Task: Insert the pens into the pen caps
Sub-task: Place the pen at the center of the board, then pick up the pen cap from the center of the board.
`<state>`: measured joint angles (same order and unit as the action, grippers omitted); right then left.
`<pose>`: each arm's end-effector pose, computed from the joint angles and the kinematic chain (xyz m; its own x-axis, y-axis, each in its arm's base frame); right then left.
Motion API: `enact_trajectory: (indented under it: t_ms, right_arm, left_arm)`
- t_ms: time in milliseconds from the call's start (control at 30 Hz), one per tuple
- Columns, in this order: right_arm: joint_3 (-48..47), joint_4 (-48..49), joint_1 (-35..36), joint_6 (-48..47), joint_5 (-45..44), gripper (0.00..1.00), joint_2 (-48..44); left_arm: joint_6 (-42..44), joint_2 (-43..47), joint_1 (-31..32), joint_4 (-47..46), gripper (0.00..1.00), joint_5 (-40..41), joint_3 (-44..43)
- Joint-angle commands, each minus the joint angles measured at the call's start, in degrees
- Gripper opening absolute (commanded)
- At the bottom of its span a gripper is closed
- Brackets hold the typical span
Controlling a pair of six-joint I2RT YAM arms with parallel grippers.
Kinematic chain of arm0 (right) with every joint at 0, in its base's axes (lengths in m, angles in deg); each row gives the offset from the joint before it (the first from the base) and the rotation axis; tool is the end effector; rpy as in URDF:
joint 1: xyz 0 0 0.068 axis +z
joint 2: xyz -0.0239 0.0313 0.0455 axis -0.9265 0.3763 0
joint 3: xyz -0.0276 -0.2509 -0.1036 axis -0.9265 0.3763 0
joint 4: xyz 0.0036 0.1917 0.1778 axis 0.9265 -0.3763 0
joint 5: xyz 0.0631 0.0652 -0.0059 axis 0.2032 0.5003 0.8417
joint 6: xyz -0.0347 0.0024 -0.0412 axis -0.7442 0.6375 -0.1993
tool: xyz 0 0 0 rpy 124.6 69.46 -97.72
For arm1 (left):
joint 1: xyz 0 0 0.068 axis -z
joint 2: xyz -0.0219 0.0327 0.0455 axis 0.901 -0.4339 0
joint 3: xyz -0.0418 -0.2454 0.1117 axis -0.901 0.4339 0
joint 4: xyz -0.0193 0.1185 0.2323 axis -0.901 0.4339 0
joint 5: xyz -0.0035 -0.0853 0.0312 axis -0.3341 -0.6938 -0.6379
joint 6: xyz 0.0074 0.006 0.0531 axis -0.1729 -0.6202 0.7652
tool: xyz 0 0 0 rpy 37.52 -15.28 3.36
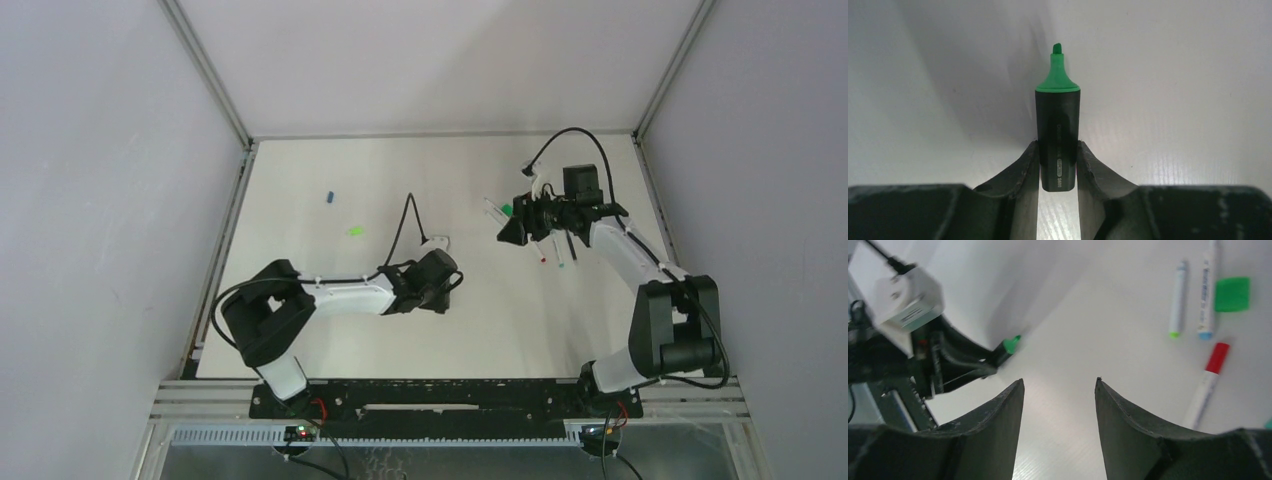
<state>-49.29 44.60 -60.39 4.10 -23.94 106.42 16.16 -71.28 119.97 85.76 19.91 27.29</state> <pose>0.2999 0.0646 0.2513 -0.5971 -0.1984 -0.7772 -0.6909 0.6195 0.3726 0.1911 -0.2652 0.1553 -0.8285 0.0616 -0.5566 0.2347 0.9407 -0.2452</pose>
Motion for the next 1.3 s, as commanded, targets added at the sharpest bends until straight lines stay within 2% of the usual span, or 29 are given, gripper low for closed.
enact_trajectory:
  t_ms: [0, 100, 233, 367, 500, 633, 833, 933, 1067, 1267]
  right_arm:
    - [-6.47, -2.04, 0.37, -2.4, -9.18, 0.61, 4.42]
    - [-11.12, -4.14, 0.66, -5.8, -13.14, 0.61, 10.15]
    - [-20.55, -8.6, -0.82, -8.98, -15.35, 0.52, 20.0]
    - [-29.39, -13.69, -1.16, -11.78, -16.57, 0.5, 27.44]
    - [-35.28, -15.67, -1.44, -12.58, -17.04, 0.5, 31.85]
    - [-40.61, -19.06, -0.95, -14.05, -18.95, 0.5, 36.43]
    - [-44.58, -20.56, 0.34, -15.54, -21.08, 0.51, 40.63]
    - [-47.14, -22.16, 0.66, -15.81, -21.69, 0.51, 42.77]
    - [-48.62, -22.43, 0.75, -15.85, -22.31, 0.51, 44.03]
    - [-50.7, -23.32, 0.84, -15.82, -22.73, 0.51, 46.07]
  left_arm:
    - [-1.38, -2.52, 0.48, 2.75, 0.27, 1.5, -2.72]
    - [-0.46, -2.65, 0.48, 3.92, 0.38, 1.79, -3.71]
    - [0.59, -0.23, 0.48, 3.77, 0.48, 2.39, -3.48]
    - [1.99, 5.58, 0.61, 0.27, 0.58, 2.57, 0.04]
    - [5.61, 15.39, 1.53, -4.7, 0.65, 4.49, 6.22]
    - [10.11, 25.78, 2.78, -12.66, 0.66, 8.28, 16.26]
    - [10.22, 42.49, 2.94, -25.62, 0.66, 14.26, 36.61]
    - [9.69, 48.49, 2.96, -29.39, 0.67, 16.57, 43.76]
    - [9.94, 53.11, 2.9, -30.04, 0.67, 18.32, 47.63]
    - [10.16, 55.49, 2.94, -29.72, 0.68, 19.02, 48.97]
